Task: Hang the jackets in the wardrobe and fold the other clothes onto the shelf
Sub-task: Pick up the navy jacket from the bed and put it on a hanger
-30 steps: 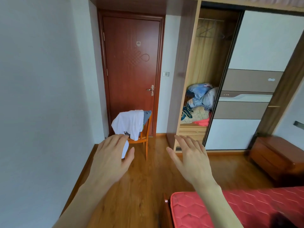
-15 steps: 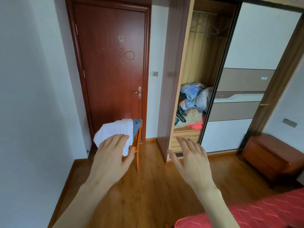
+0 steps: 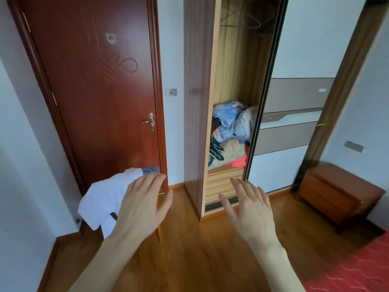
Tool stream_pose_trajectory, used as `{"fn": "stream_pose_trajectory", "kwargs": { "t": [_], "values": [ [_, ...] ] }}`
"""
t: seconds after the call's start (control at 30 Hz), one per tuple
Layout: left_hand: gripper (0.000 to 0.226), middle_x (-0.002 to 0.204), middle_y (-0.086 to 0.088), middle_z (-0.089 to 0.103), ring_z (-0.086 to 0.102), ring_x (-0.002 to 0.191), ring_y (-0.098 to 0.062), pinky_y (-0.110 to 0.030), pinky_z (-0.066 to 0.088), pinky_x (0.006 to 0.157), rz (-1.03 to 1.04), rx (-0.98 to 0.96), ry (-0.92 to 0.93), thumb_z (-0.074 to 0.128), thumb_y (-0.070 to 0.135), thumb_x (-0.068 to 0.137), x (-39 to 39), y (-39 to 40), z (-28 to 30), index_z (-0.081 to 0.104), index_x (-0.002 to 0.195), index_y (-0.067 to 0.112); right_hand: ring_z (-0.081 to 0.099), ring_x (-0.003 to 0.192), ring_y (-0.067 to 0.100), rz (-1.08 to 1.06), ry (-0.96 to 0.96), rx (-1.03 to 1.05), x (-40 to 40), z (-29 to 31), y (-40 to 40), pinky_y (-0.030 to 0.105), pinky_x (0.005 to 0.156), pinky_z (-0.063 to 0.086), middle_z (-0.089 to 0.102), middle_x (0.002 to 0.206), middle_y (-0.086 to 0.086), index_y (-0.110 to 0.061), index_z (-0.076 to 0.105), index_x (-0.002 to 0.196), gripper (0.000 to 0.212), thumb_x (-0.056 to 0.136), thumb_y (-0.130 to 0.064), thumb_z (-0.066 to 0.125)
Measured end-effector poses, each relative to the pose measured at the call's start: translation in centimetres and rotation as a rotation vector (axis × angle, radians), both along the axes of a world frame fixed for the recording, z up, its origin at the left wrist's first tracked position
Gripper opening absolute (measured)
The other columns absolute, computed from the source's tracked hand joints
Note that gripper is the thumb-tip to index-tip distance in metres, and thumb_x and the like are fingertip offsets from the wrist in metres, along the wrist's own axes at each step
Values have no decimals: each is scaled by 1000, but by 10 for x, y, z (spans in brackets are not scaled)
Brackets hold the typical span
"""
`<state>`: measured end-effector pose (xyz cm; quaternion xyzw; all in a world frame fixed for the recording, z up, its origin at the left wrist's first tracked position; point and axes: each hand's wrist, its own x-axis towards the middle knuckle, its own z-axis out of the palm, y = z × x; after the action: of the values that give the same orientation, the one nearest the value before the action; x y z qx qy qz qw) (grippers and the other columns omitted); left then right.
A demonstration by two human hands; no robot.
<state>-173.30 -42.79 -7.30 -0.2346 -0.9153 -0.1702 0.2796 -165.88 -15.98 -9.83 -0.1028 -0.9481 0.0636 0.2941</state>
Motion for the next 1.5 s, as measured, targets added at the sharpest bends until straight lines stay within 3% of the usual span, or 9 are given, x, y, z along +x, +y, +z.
{"fn": "stream_pose_trajectory", "kwargs": {
  "t": [0.1,0.23,0.47,0.6,0.8,0.97,1.2,1.33,1.5],
  "values": [
    [53,123,-3,72,69,112,-25,-41,57,92,-24,1,10,42,50,97,-56,27,4,70,125,14,57,138,23,-25,-10,3,-51,2,24,39,116,27,64,144,-2,-26,60,144,65,102,-70,38],
    [53,129,-2,70,66,121,-24,-41,53,100,-51,1,16,42,50,98,-120,63,6,68,129,16,56,138,23,-34,-15,20,-114,7,59,44,118,35,64,144,-1,-25,61,143,65,102,-70,37],
    [47,128,-5,70,66,118,-25,-40,53,98,-130,14,1,53,43,97,-212,120,2,67,129,13,61,134,24,-86,1,32,-188,16,107,47,114,41,66,141,-1,-27,60,142,61,102,-68,41],
    [52,130,-4,69,65,118,-23,-40,54,97,-202,-7,-21,43,50,100,-262,160,-1,64,132,14,60,134,25,-157,-23,61,-221,16,139,48,114,43,66,141,0,-27,59,143,62,102,-69,39],
    [46,129,-4,69,66,115,-22,-38,55,92,-360,5,-55,52,45,101,-350,237,-12,61,134,14,54,141,23,-302,-87,69,-285,10,189,43,120,31,59,149,-3,-31,53,149,69,102,-75,29],
    [51,125,-2,69,66,111,-20,-37,55,91,-495,3,-73,45,50,100,-433,301,-13,60,135,15,56,138,22,-409,-79,64,-349,17,227,39,117,28,61,147,-3,-31,55,148,66,102,-73,32],
    [37,117,-3,68,64,107,-23,-39,52,91,-659,50,-34,57,36,101,-531,383,-8,62,127,11,49,145,23,-557,-46,5,-413,27,275,38,120,12,55,154,-4,-31,50,152,65,103,-71,33],
    [44,127,-7,68,63,117,-26,-44,52,100,-778,52,-75,54,39,102,-558,442,-19,59,134,9,51,143,22,-658,-30,-20,-406,26,306,47,125,24,57,151,-4,-28,53,149,65,102,-69,35],
    [47,127,-7,68,63,116,-28,-42,49,97,-928,68,-97,52,40,99,-548,522,-25,60,134,10,54,139,21,-849,-35,-32,-375,12,349,51,120,36,61,146,-3,-24,55,147,59,104,-64,45]
  ]
}}
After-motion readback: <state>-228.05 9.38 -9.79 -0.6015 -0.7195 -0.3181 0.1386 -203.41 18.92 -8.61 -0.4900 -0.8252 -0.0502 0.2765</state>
